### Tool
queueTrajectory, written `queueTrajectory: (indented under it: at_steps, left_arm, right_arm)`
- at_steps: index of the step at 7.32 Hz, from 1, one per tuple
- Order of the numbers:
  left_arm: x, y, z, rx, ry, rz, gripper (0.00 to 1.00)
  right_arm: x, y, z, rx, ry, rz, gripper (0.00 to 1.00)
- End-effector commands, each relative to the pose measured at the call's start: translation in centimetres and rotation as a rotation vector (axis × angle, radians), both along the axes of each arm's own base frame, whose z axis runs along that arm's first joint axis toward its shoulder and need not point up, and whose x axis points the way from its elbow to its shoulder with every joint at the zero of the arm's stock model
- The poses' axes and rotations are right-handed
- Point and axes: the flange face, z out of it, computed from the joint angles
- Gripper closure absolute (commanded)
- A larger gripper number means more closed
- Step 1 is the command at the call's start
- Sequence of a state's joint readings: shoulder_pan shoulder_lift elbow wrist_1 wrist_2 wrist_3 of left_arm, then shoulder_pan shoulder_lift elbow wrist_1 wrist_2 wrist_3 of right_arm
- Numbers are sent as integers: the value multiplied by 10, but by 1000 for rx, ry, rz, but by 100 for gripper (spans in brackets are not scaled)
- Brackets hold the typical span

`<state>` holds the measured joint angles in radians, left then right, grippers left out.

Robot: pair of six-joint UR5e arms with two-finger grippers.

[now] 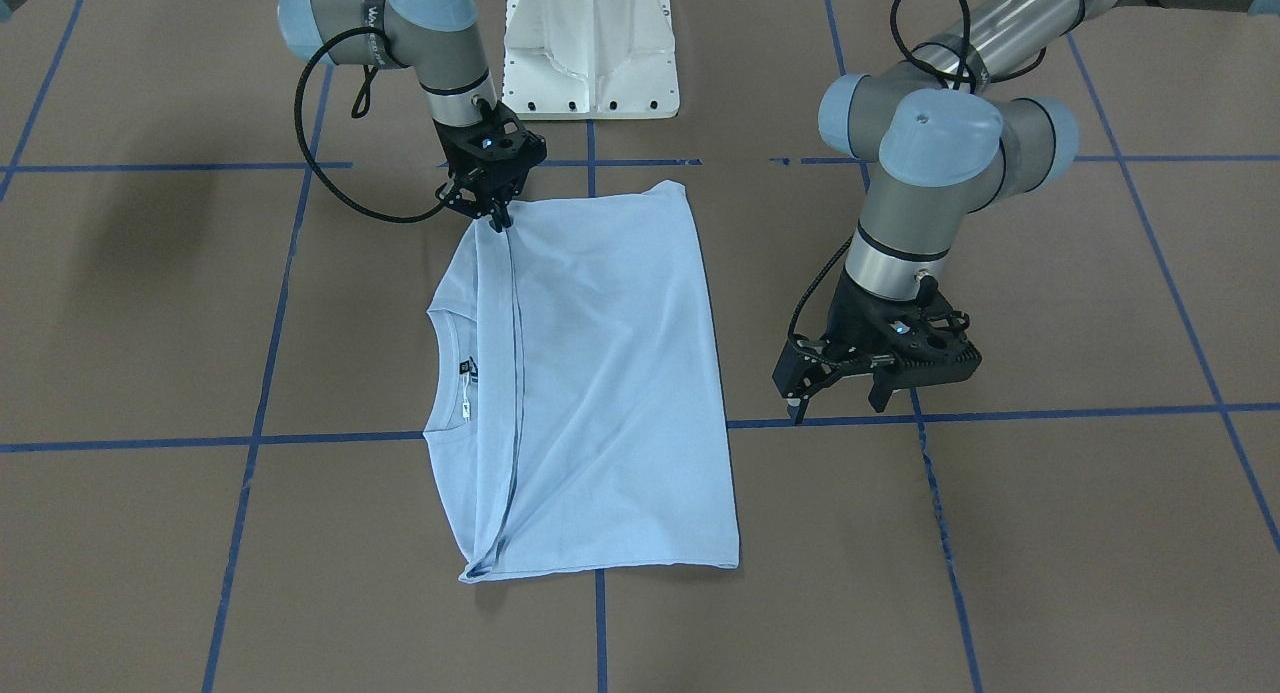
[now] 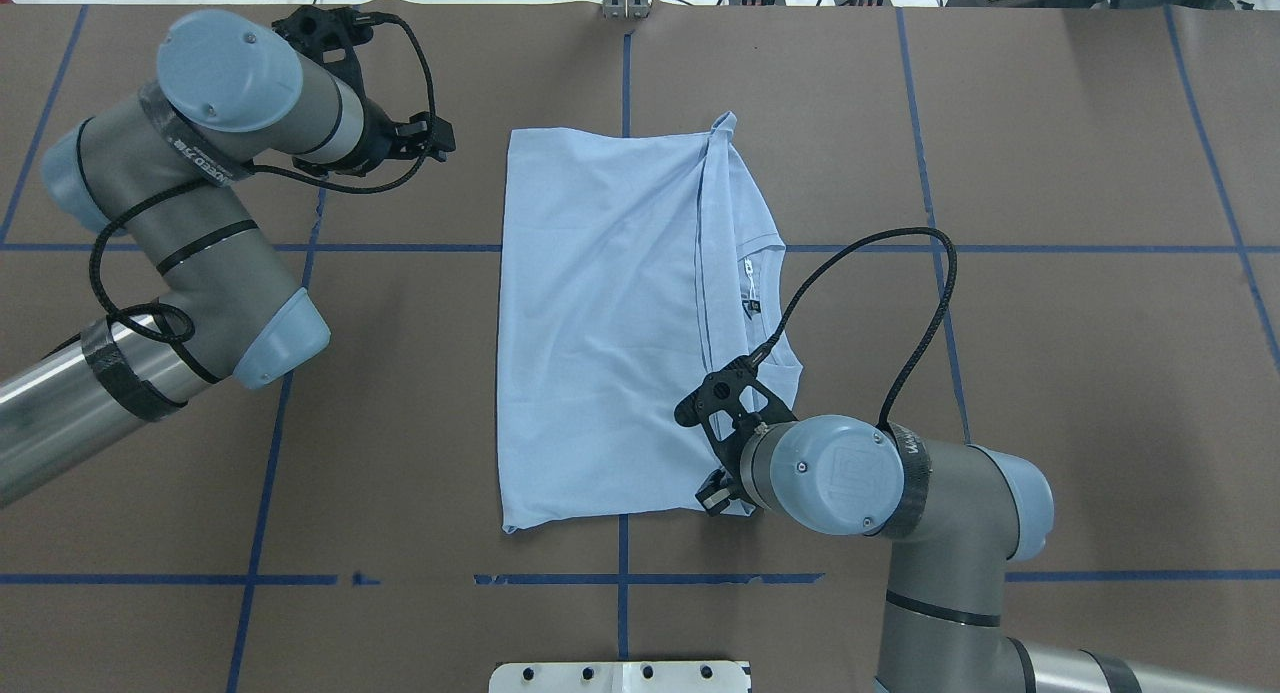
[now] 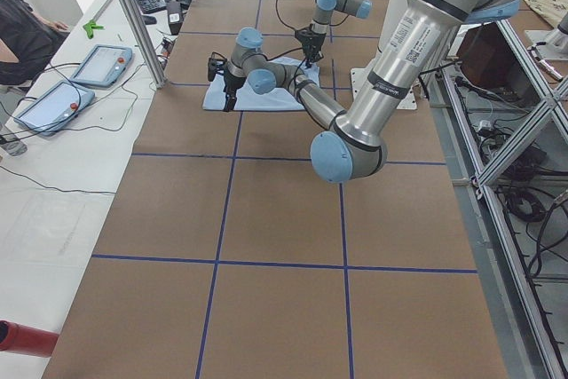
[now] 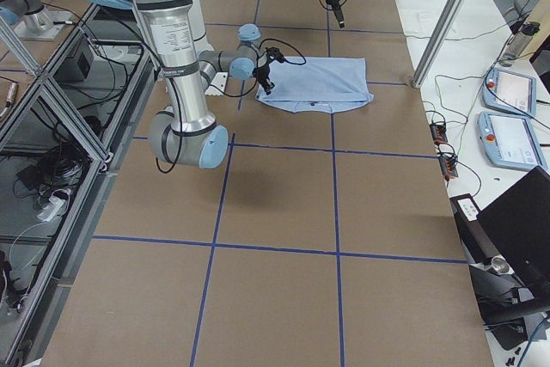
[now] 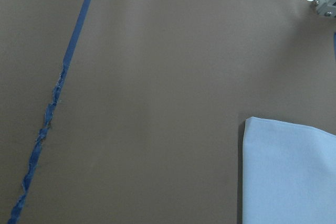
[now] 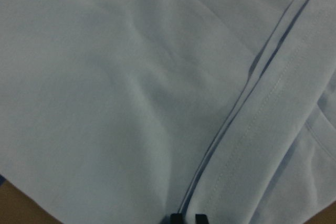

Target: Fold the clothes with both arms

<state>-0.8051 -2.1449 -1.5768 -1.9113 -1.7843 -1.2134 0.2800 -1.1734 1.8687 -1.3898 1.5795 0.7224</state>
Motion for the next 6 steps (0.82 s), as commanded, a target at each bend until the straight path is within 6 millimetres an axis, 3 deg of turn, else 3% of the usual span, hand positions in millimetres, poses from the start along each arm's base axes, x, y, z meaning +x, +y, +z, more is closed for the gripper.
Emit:
queueTrajectory:
  at_steps: [1,2,4,6]
  left_arm:
    - [0,0,0,0,0,0,0]
    - [0,0,0,0,0,0,0]
    - [0,0,-1,0,1,1,0]
    - [1,0,0,0,0,1,0]
  right_arm:
    - [1,-1,-2,3,-3,0,83]
    - [2,-2,-4,3,-8,0,96]
    - [15,-3,-9,5,-25,5,100]
    - [50,-6,26,-28,14,21,100]
